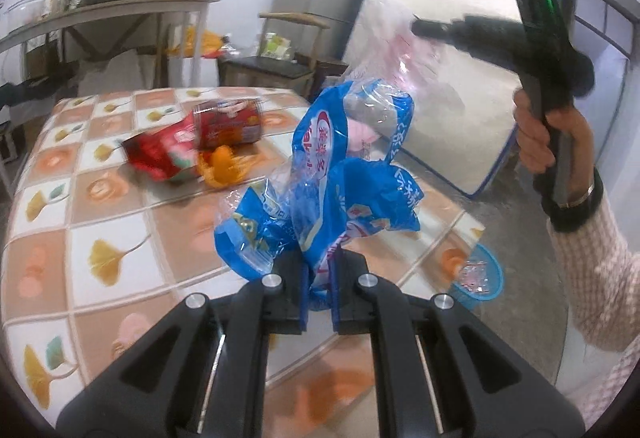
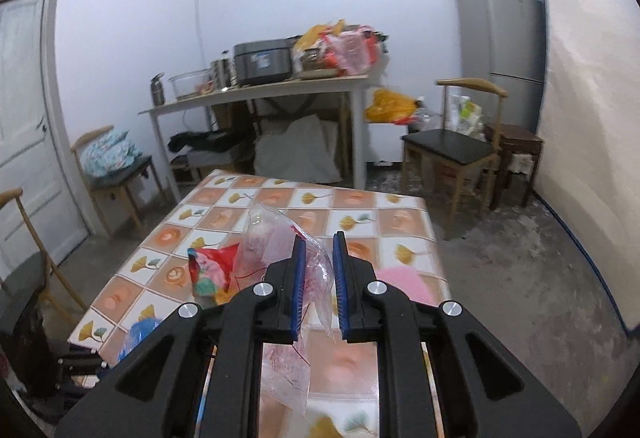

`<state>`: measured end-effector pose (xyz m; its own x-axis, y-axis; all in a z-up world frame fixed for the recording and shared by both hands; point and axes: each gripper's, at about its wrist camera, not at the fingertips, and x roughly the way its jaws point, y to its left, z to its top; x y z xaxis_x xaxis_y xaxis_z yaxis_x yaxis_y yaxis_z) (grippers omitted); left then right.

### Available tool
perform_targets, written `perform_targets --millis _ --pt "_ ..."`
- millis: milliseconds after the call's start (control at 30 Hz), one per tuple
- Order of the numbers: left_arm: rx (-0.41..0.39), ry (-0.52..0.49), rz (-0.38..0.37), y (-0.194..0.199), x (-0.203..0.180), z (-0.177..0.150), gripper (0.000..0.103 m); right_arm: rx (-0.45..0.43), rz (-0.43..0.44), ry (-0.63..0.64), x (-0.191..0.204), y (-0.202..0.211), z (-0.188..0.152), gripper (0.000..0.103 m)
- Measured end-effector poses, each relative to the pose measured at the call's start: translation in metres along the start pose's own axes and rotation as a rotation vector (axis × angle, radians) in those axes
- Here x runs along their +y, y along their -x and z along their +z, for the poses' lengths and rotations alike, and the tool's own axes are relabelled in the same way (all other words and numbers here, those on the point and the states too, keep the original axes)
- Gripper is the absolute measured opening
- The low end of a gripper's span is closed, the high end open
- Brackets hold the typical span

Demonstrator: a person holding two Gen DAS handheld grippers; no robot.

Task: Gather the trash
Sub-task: 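Carry the blue bags and clear bag toward the wastebasket with both tools, then open the left tool over the basket while the right tool releases the clear bag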

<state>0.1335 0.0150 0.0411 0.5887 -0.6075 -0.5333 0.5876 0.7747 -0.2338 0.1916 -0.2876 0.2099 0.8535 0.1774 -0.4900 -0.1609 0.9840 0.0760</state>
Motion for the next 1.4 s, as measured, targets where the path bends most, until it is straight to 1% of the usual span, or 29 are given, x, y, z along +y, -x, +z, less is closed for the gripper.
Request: perform_targets --millis 167,233,367,433,500,533,667,733,867,933,967,1033,1067,1133,1200,1300,1333,1367,1400 --pt "0.008 -0.061 -0.084 -0.018 -0.038 0.018 0.006 -0.027 -0.087 -0.094 -0.052 0.047 -0.023 0.014" --pt "0.011 -0.094 -0.123 -0.027 -0.056 0.025 0.006 -0.036 -0.149 -0.145 -0.079 0.07 -0.036 0.014" --pt "0.028 -0.168 -0.232 -0.051 -0.104 0.041 0.006 -0.044 -0.247 -0.257 -0.129 0.108 -0.065 0.014" --pt "0.047 -0.211 -0.291 -0.067 -0.133 0.047 0.006 -0.054 -0.309 -0.309 -0.154 0.13 -0.085 0.014" --pt "0.068 -0.241 -0.334 -0.08 -0.157 0.049 0.006 -0.065 -0.36 -0.366 -0.178 0.151 -0.106 0.014" --pt "0.089 -0.259 -0.365 -0.09 -0.174 0.05 0.006 -0.067 -0.378 -0.393 -0.19 0.159 -0.117 0.014" --pt "0.166 -0.291 -0.456 -0.126 -0.225 0.044 0.006 -0.048 -0.481 -0.507 -0.239 0.184 -0.171 0.014" --pt "0.22 -0.293 -0.506 -0.153 -0.253 0.037 0.006 -0.033 -0.508 -0.563 -0.259 0.191 -0.196 0.014" --pt "0.342 -0.246 -0.594 -0.214 -0.29 0.018 0.006 0.007 -0.568 -0.69 -0.305 0.198 -0.252 0.014" --pt "0.427 -0.197 -0.642 -0.253 -0.31 0.002 0.006 0.041 -0.613 -0.737 -0.326 0.194 -0.28 0.014" --pt "0.466 -0.177 -0.649 -0.271 -0.315 -0.004 0.006 0.069 -0.655 -0.748 -0.338 0.191 -0.295 0.014" --pt "0.552 -0.134 -0.655 -0.312 -0.326 -0.021 0.006 0.111 -0.707 -0.762 -0.353 0.182 -0.314 0.014" --pt "0.609 -0.104 -0.661 -0.338 -0.334 -0.035 0.006 0.132 -0.73 -0.771 -0.361 0.179 -0.326 0.014" --pt "0.705 -0.06 -0.633 -0.375 -0.342 -0.059 0.006 0.166 -0.768 -0.78 -0.374 0.17 -0.341 0.014" --pt "0.802 -0.006 -0.634 -0.416 -0.352 -0.086 0.006 0.196 -0.777 -0.796 -0.387 0.158 -0.356 0.014" --pt "0.909 0.087 -0.607 -0.467 -0.355 -0.12 0.006 0.25 -0.79 -0.788 -0.402 0.137 -0.376 0.014" --pt "0.934 0.099 -0.589 -0.477 -0.356 -0.129 0.006 0.264 -0.788 -0.783 -0.404 0.131 -0.381 0.014" --pt "0.97 0.098 -0.544 -0.493 -0.358 -0.145 0.006 0.282 -0.78 -0.777 -0.407 0.122 -0.384 0.014" --pt "0.984 0.094 -0.517 -0.501 -0.358 -0.151 0.006 0.293 -0.778 -0.764 -0.41 0.119 -0.39 0.014"
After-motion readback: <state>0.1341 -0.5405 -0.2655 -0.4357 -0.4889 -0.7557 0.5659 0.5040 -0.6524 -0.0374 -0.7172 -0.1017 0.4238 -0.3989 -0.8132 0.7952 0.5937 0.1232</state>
